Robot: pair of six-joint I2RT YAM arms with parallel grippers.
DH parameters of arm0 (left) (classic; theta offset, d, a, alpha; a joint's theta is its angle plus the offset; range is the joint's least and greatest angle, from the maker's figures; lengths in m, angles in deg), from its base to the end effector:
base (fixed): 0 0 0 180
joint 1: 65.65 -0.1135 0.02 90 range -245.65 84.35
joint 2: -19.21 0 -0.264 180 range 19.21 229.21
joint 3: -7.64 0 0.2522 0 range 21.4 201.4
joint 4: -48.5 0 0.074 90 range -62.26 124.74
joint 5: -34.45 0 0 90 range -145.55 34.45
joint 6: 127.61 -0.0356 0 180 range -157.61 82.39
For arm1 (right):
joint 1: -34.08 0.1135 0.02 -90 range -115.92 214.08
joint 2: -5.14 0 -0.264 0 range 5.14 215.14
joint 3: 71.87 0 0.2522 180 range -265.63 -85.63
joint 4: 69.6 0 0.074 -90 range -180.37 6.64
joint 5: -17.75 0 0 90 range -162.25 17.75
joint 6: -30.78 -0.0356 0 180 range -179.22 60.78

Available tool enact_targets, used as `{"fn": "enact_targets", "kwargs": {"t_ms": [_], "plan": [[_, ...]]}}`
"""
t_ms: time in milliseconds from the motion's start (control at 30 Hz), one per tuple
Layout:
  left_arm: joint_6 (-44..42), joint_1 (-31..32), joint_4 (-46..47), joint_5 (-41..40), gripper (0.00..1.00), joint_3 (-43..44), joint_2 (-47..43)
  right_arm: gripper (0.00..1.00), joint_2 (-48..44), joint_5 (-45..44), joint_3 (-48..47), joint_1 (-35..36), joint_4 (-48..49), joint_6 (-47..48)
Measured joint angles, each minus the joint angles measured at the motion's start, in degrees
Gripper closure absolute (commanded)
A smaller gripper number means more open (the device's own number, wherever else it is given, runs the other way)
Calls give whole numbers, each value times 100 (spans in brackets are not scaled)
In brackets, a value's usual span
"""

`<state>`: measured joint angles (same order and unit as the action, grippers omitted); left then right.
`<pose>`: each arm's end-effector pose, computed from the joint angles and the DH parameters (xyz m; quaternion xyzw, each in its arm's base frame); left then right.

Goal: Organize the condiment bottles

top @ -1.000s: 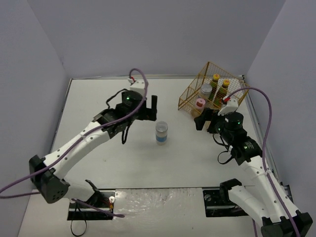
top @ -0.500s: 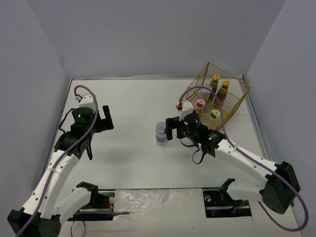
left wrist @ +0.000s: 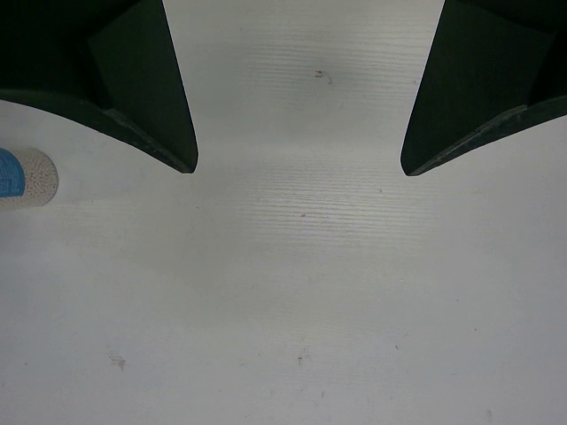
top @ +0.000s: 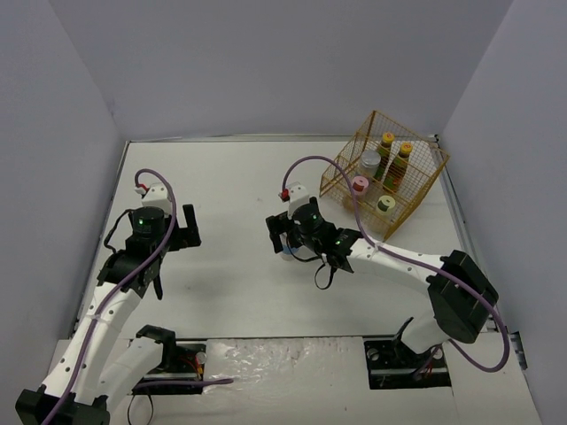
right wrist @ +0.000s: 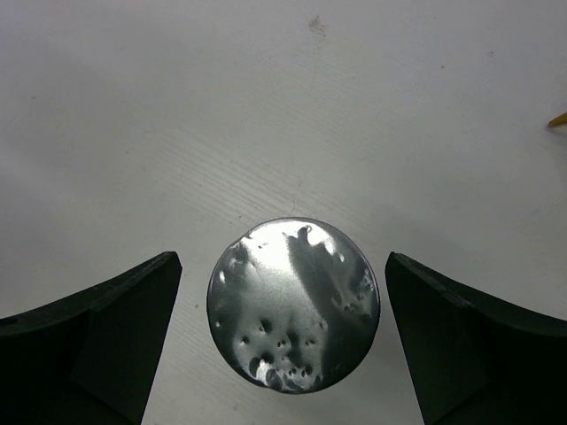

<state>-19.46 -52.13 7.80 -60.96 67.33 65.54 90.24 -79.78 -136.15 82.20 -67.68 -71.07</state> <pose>0.1761 -0.0389 0.3125 -0.0590 0.8515 -0.1029 0.5107 0.2282 0.2475 0.2515 -0.2164 0.7834 0.2437 0.5292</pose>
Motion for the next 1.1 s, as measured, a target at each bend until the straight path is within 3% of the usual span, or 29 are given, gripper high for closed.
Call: {"fn": "enact_targets", "kwargs": {"t_ms": [267, 433, 733, 1100], "plan": [[-15, 0, 4, 65, 3, 0, 17, 60, 334, -95, -24, 33, 65, -22], [-13, 0, 12, 106, 3, 0, 17, 77, 240, -312, -24, 37, -123, -47], [-13, 0, 24, 155, 3, 0, 17, 83, -847, -1205, -549, -214, -1383, -54], [-12, -4, 22, 170, 3, 0, 17, 81, -1458, -2071, -1771, -2502, -1950, -93]]}}
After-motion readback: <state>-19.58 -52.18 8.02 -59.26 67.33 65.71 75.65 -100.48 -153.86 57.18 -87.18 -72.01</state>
